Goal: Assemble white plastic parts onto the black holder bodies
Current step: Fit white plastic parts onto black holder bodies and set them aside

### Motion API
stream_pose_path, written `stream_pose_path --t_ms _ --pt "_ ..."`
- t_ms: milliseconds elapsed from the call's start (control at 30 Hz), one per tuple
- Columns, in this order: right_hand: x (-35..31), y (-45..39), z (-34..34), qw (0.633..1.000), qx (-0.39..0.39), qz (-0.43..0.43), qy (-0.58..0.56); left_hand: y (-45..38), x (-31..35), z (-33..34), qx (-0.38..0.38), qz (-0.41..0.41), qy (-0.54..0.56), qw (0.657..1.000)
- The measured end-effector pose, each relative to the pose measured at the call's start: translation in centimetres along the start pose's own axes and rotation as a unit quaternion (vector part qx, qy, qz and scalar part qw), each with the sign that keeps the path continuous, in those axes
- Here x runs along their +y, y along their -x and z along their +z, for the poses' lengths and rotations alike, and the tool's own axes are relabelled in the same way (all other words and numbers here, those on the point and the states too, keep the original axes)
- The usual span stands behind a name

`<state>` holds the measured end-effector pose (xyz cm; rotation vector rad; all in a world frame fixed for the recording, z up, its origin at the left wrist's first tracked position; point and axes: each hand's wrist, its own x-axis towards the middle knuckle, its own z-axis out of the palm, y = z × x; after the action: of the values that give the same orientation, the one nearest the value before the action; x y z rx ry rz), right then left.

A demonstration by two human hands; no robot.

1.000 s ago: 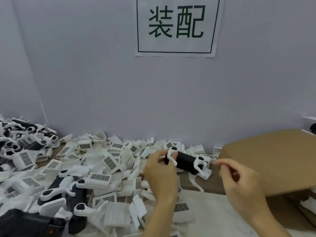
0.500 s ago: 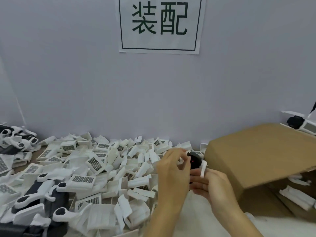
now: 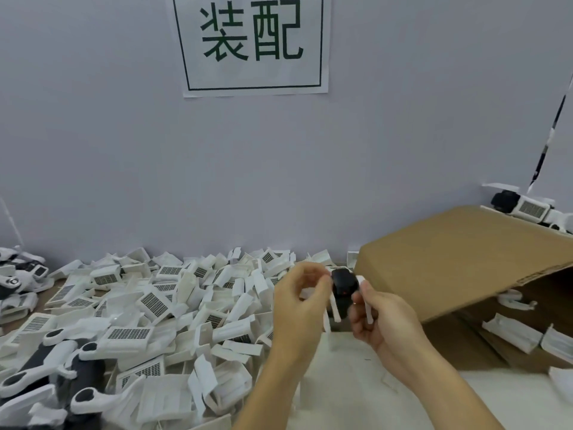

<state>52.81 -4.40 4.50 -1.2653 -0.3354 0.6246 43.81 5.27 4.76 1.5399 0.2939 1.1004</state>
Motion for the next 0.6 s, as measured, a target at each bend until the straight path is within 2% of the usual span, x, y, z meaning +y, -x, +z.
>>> stream_pose_path --t_ms 67,133,200,300,367,433,500,567,600 --pt "-0.1 -0.2 -0.5 0.999 -0.011 -0.029 0.018 -0.4 -0.6 -0.4 0.068 -0.066 0.029 0.995" --pt "0.1 -0.5 -0.9 0.998 -0.03 -0.055 0.024 -0.6 -1.2 -0.7 0.103 -0.156 0.026 0.982" --pt "0.4 -0.5 -1.0 0.996 -0.051 -0.076 0.006 -0.6 -1.6 -0.8 0.079 -0.256 0.046 0.962" --pt "0.4 -0.1 -0.6 0.988 -0.104 -0.113 -0.009 -0.4 -1.5 -1.0 -0.019 -0.36 0.053 0.931" --pt "0.3 0.2 -0.4 0.98 -0.15 -0.132 0.013 -0.5 -1.4 -1.2 -0.051 -0.384 0.084 0.918" --pt "0.3 0.2 -0.3 0.972 -0.186 -0.136 0.049 -0.7 -1.1 -1.4 -0.049 -0.382 0.153 0.91" --pt "0.5 0.4 -0.4 0.962 -0.211 -0.135 0.105 -0.9 -0.9 -1.4 0.005 -0.356 0.218 0.909" --pt "0.8 0.7 -0.2 0.95 -0.2 -0.141 0.192 -1.2 -0.7 -1.4 0.077 -0.317 0.213 0.921" --pt "0.9 0.9 0.0 0.945 -0.184 -0.149 0.225 -1.2 -0.7 -1.4 0.09 -0.294 0.193 0.932"
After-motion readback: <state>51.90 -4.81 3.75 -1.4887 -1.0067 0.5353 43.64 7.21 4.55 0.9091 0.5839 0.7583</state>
